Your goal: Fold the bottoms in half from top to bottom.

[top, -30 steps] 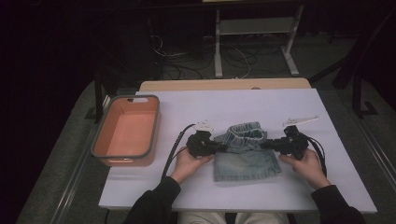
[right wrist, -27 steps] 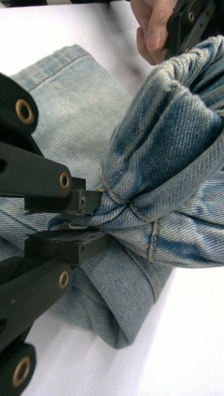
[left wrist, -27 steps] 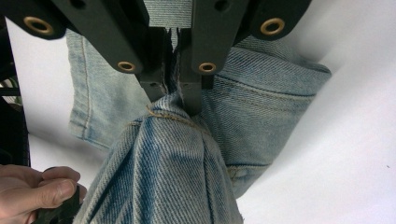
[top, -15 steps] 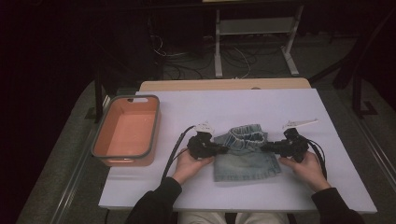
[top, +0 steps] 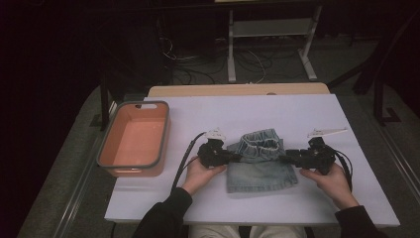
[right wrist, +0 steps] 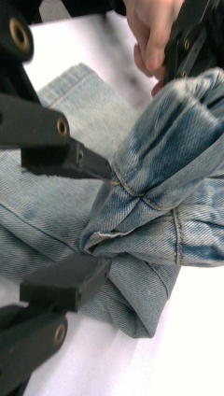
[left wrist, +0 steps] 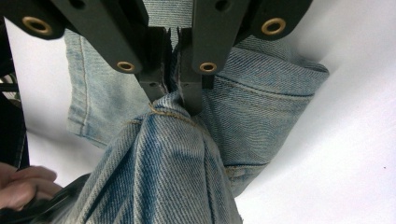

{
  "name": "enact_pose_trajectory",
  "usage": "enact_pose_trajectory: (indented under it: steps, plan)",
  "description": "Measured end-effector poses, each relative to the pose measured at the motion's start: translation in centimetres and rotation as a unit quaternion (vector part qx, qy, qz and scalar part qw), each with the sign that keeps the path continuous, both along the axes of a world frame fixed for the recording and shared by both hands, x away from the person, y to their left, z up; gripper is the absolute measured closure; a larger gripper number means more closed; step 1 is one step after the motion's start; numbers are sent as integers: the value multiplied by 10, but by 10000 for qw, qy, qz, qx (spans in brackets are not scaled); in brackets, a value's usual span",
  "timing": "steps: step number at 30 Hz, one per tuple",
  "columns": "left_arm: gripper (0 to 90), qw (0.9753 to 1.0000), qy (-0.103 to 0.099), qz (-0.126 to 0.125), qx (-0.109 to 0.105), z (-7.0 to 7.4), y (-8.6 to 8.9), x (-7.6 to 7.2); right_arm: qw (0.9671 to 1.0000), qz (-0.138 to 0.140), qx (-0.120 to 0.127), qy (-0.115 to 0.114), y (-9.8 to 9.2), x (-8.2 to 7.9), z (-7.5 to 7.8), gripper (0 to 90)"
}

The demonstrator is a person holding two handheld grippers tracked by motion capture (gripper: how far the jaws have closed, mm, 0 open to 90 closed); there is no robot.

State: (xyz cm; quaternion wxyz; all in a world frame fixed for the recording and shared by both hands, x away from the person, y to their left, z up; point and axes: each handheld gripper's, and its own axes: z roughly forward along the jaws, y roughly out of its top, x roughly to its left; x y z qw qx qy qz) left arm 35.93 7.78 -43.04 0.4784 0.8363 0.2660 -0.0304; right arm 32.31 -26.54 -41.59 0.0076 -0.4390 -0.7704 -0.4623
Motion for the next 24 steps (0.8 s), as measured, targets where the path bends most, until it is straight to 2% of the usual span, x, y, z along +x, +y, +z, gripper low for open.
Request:
enact_pose_trajectory:
  steps: [4,10,18,21,24]
  plan:
    - [856,10000,-6,-19,6,0,0,0,9993,-139,339,-23,-15,-4,6,482]
    - [856,10000,-14,-46,32,0,0,0,9978,-250,612,-96,-29,-5,11,482]
    - [855,9999,-39,-110,104,-1,-1,-2,9981,-229,552,-164,-30,4,15,525]
    - [853,9999,-24,-129,102,-2,-1,-2,9983,-201,524,-187,-28,12,16,590]
    - [853,9999,10,-126,78,-2,-1,-1,9980,-140,598,-180,-27,22,17,695]
